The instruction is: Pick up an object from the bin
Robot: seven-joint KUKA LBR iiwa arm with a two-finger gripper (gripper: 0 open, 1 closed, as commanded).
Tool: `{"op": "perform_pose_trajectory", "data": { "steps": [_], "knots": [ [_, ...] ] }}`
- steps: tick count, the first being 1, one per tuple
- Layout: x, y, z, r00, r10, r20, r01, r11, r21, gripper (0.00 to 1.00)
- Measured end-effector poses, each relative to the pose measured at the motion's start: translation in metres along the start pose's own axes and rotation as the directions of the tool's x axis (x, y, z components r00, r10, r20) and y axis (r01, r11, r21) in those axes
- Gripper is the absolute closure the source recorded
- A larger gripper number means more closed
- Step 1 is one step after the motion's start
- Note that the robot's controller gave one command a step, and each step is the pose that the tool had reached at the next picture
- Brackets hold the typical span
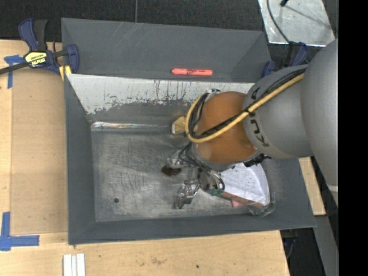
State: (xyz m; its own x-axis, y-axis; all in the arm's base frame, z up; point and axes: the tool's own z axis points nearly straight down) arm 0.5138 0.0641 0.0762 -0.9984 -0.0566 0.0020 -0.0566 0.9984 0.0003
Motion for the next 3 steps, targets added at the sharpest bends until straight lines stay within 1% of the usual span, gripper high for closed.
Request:
{"op": "perform_pose_trajectory", "data": {
  "steps": [1, 2, 3],
  "knots": [
    [-0.005, 0.000, -0.005, 1.000, 0.003, 0.017, -0.003, 1.000, -0.001, 1.00],
    [-0.005, 0.000, -0.005, 1.000, 0.003, 0.016, -0.003, 1.000, -0.001, 1.00],
    [-0.005, 0.019, -0.134, 0.997, -0.078, 0.004, 0.078, 0.997, 0.001, 1.00]
  ]
}}
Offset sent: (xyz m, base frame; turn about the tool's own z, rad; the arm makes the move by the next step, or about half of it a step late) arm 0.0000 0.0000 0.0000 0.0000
